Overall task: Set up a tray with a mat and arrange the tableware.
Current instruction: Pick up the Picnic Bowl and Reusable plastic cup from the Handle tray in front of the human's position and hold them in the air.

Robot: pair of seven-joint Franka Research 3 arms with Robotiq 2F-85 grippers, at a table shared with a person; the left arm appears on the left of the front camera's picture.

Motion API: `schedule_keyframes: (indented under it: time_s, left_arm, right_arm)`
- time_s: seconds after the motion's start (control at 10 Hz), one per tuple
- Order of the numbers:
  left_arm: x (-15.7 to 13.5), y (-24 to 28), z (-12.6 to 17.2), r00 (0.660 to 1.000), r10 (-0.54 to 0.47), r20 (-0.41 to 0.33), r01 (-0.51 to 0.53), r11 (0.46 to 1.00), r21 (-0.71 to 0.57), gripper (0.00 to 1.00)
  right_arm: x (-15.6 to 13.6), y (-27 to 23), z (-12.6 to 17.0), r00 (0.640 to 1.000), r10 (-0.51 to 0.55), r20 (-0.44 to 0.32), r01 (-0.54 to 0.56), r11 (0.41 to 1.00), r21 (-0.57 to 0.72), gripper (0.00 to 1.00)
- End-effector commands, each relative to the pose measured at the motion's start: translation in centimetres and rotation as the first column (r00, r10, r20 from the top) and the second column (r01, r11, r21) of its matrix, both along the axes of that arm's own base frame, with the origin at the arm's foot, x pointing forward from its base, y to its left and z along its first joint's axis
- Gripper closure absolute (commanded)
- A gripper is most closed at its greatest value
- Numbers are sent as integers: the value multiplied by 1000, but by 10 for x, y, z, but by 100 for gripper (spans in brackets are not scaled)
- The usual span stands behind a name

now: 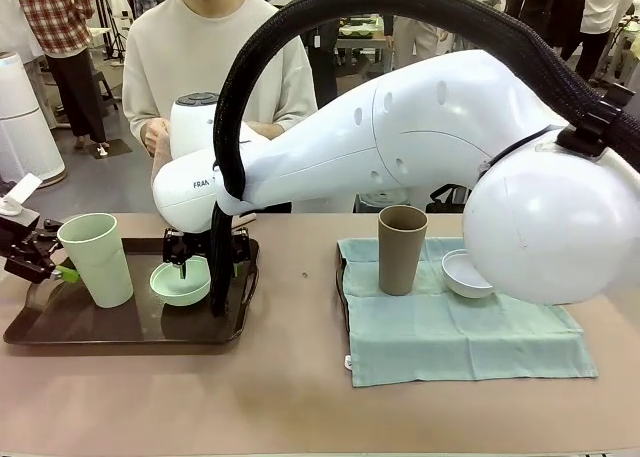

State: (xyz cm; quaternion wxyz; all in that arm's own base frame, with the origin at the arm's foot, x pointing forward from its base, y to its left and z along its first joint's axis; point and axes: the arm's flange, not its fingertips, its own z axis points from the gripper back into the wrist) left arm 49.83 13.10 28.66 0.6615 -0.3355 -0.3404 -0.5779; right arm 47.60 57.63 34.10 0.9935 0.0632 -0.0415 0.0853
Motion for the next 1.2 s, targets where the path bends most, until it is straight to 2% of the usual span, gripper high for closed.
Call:
schedule_keyframes:
  time_s: [0.0, 0.6, 0.8, 1.1]
  left_arm:
    - [1, -7, -2, 1000, 24, 3, -24, 1000, -5, 0]
    - [-9, -13, -5, 994, -99, -45, 99, 995, -4, 0]
    - [-14, -18, -3, 994, -108, -35, 107, 994, -12, 0]
    - [-14, -26, -2, 995, -95, 26, 96, 994, -45, 0]
  right_arm:
    - [2, 2, -2, 999, -25, 38, 25, 1000, -9, 0]
    - [6, -1, -6, 1000, -23, 15, 23, 1000, -2, 0]
    - [5, 0, -6, 1000, -22, 11, 22, 1000, 0, 0]
    - [5, 3, -7, 1000, -21, 9, 21, 1000, 0, 0]
